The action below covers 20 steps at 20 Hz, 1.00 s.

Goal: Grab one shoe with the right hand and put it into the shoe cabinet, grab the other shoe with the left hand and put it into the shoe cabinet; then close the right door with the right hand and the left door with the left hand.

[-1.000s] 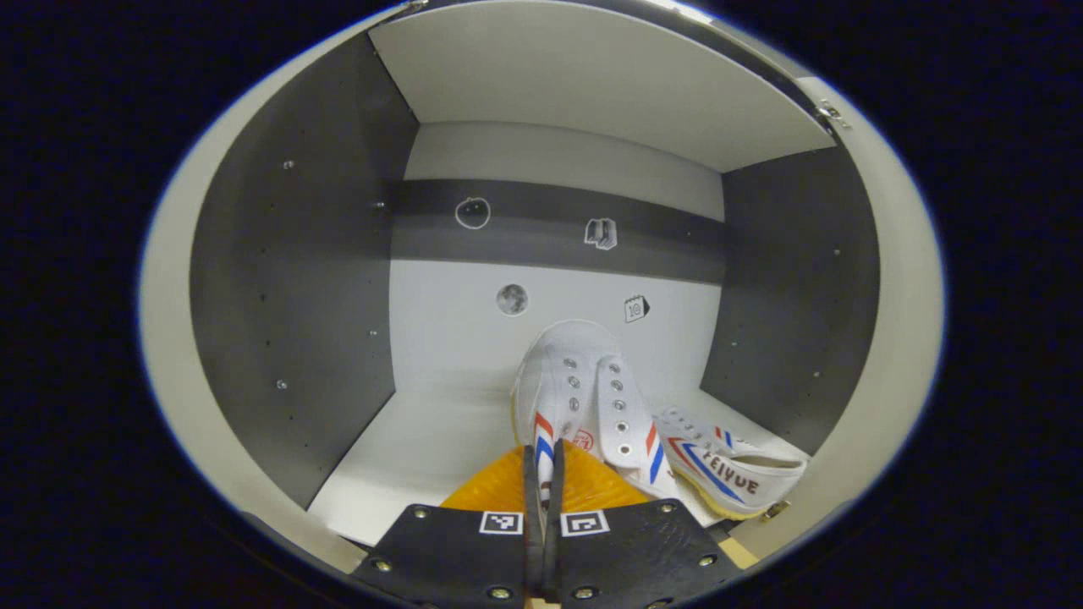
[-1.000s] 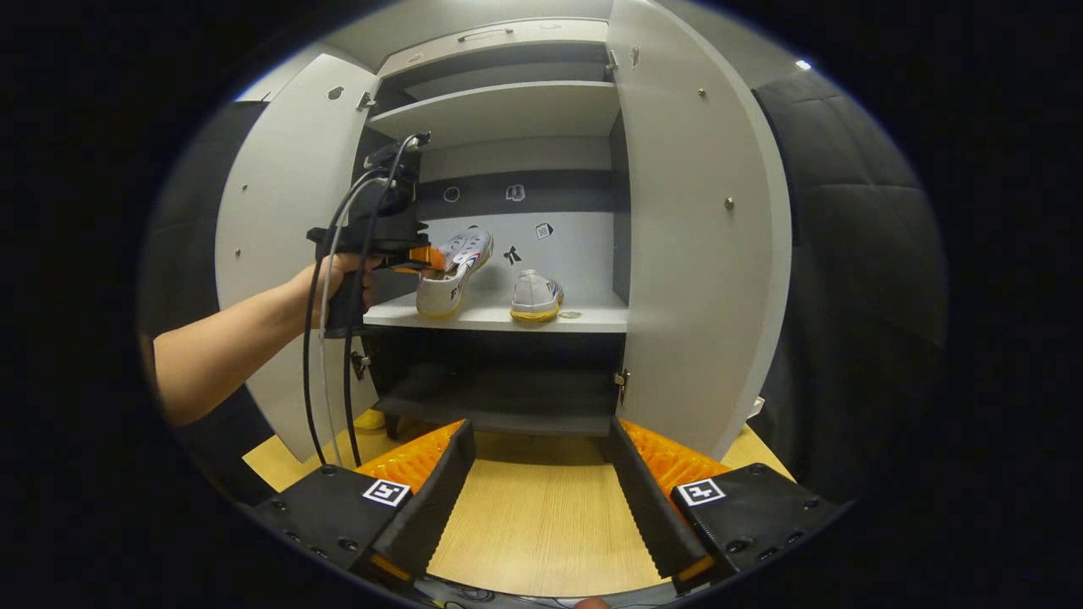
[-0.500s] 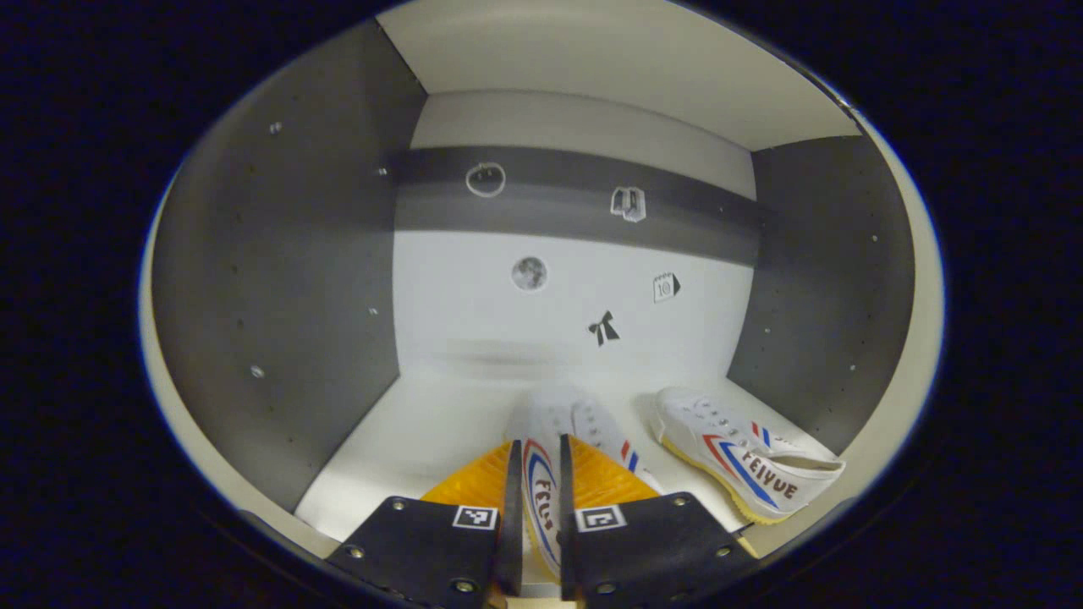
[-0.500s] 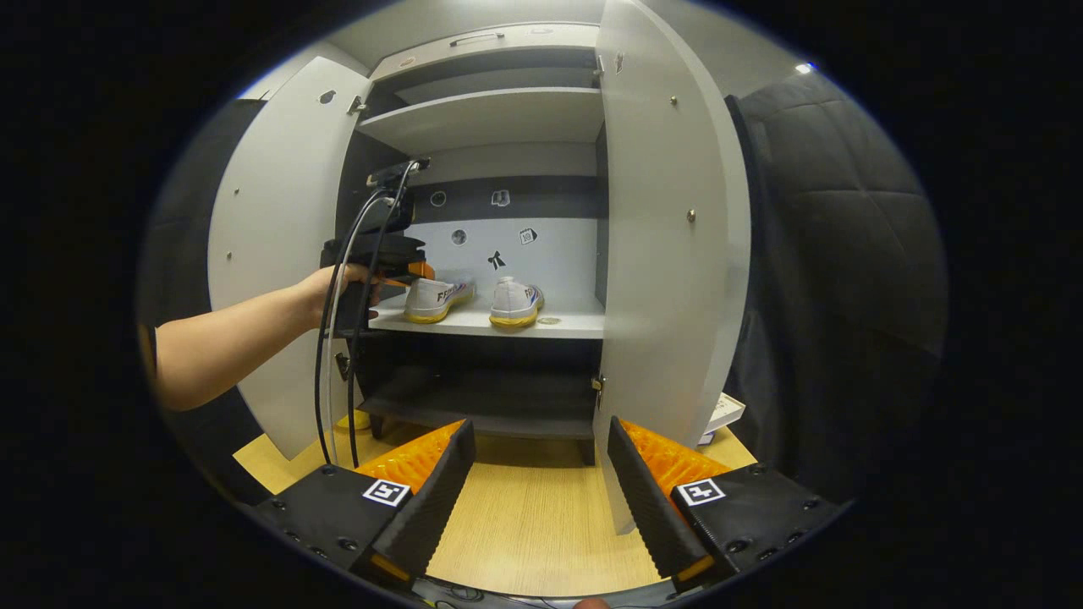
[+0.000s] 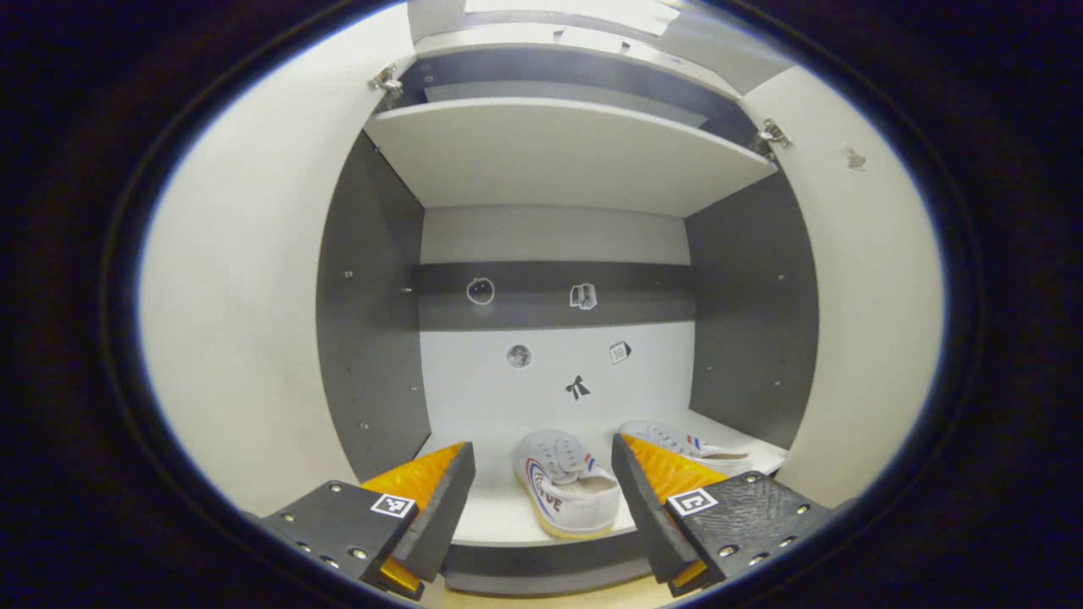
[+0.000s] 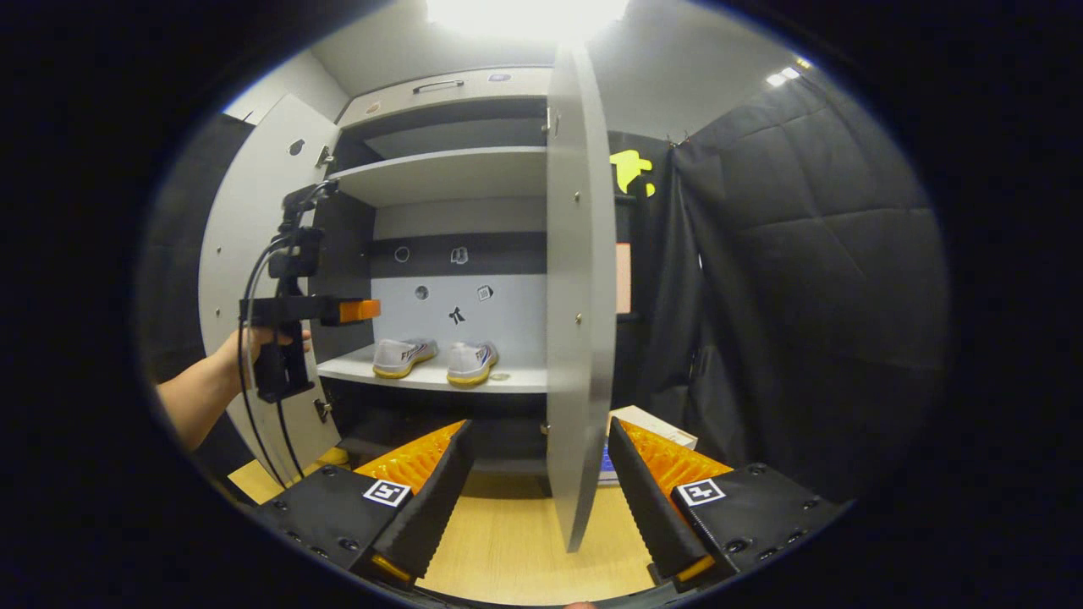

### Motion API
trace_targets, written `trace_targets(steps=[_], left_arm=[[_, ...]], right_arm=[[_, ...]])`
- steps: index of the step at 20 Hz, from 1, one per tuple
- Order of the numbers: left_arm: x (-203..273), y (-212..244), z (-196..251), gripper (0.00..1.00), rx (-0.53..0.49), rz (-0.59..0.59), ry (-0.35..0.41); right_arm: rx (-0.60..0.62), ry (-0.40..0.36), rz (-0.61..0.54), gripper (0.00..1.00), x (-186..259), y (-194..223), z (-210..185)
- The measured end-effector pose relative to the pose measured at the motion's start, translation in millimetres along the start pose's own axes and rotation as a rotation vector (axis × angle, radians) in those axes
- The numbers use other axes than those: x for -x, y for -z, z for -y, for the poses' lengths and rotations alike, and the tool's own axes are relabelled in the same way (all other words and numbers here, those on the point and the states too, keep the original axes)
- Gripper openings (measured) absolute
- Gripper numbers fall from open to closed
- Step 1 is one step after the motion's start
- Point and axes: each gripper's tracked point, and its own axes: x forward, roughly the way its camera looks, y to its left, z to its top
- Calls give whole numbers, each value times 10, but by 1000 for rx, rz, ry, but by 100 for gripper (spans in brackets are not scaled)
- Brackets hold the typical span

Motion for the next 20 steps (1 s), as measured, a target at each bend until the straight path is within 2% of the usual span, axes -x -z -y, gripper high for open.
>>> trace_targets(steps=[5,8,14,20], left_arm=[[700,76,143,92,21,16,20],[1020,152,182,92,1,15,24],[1412,296,224,92,12,23,28],[1694,417,263,92,0,12,-10]], right_arm=[[9,76,51,98,16,-250,383],[1,106,59,96,-18,-367,580],[8,170,100,98,-137,-625,1028],[-11,207,122,98,-467,-782,1294]])
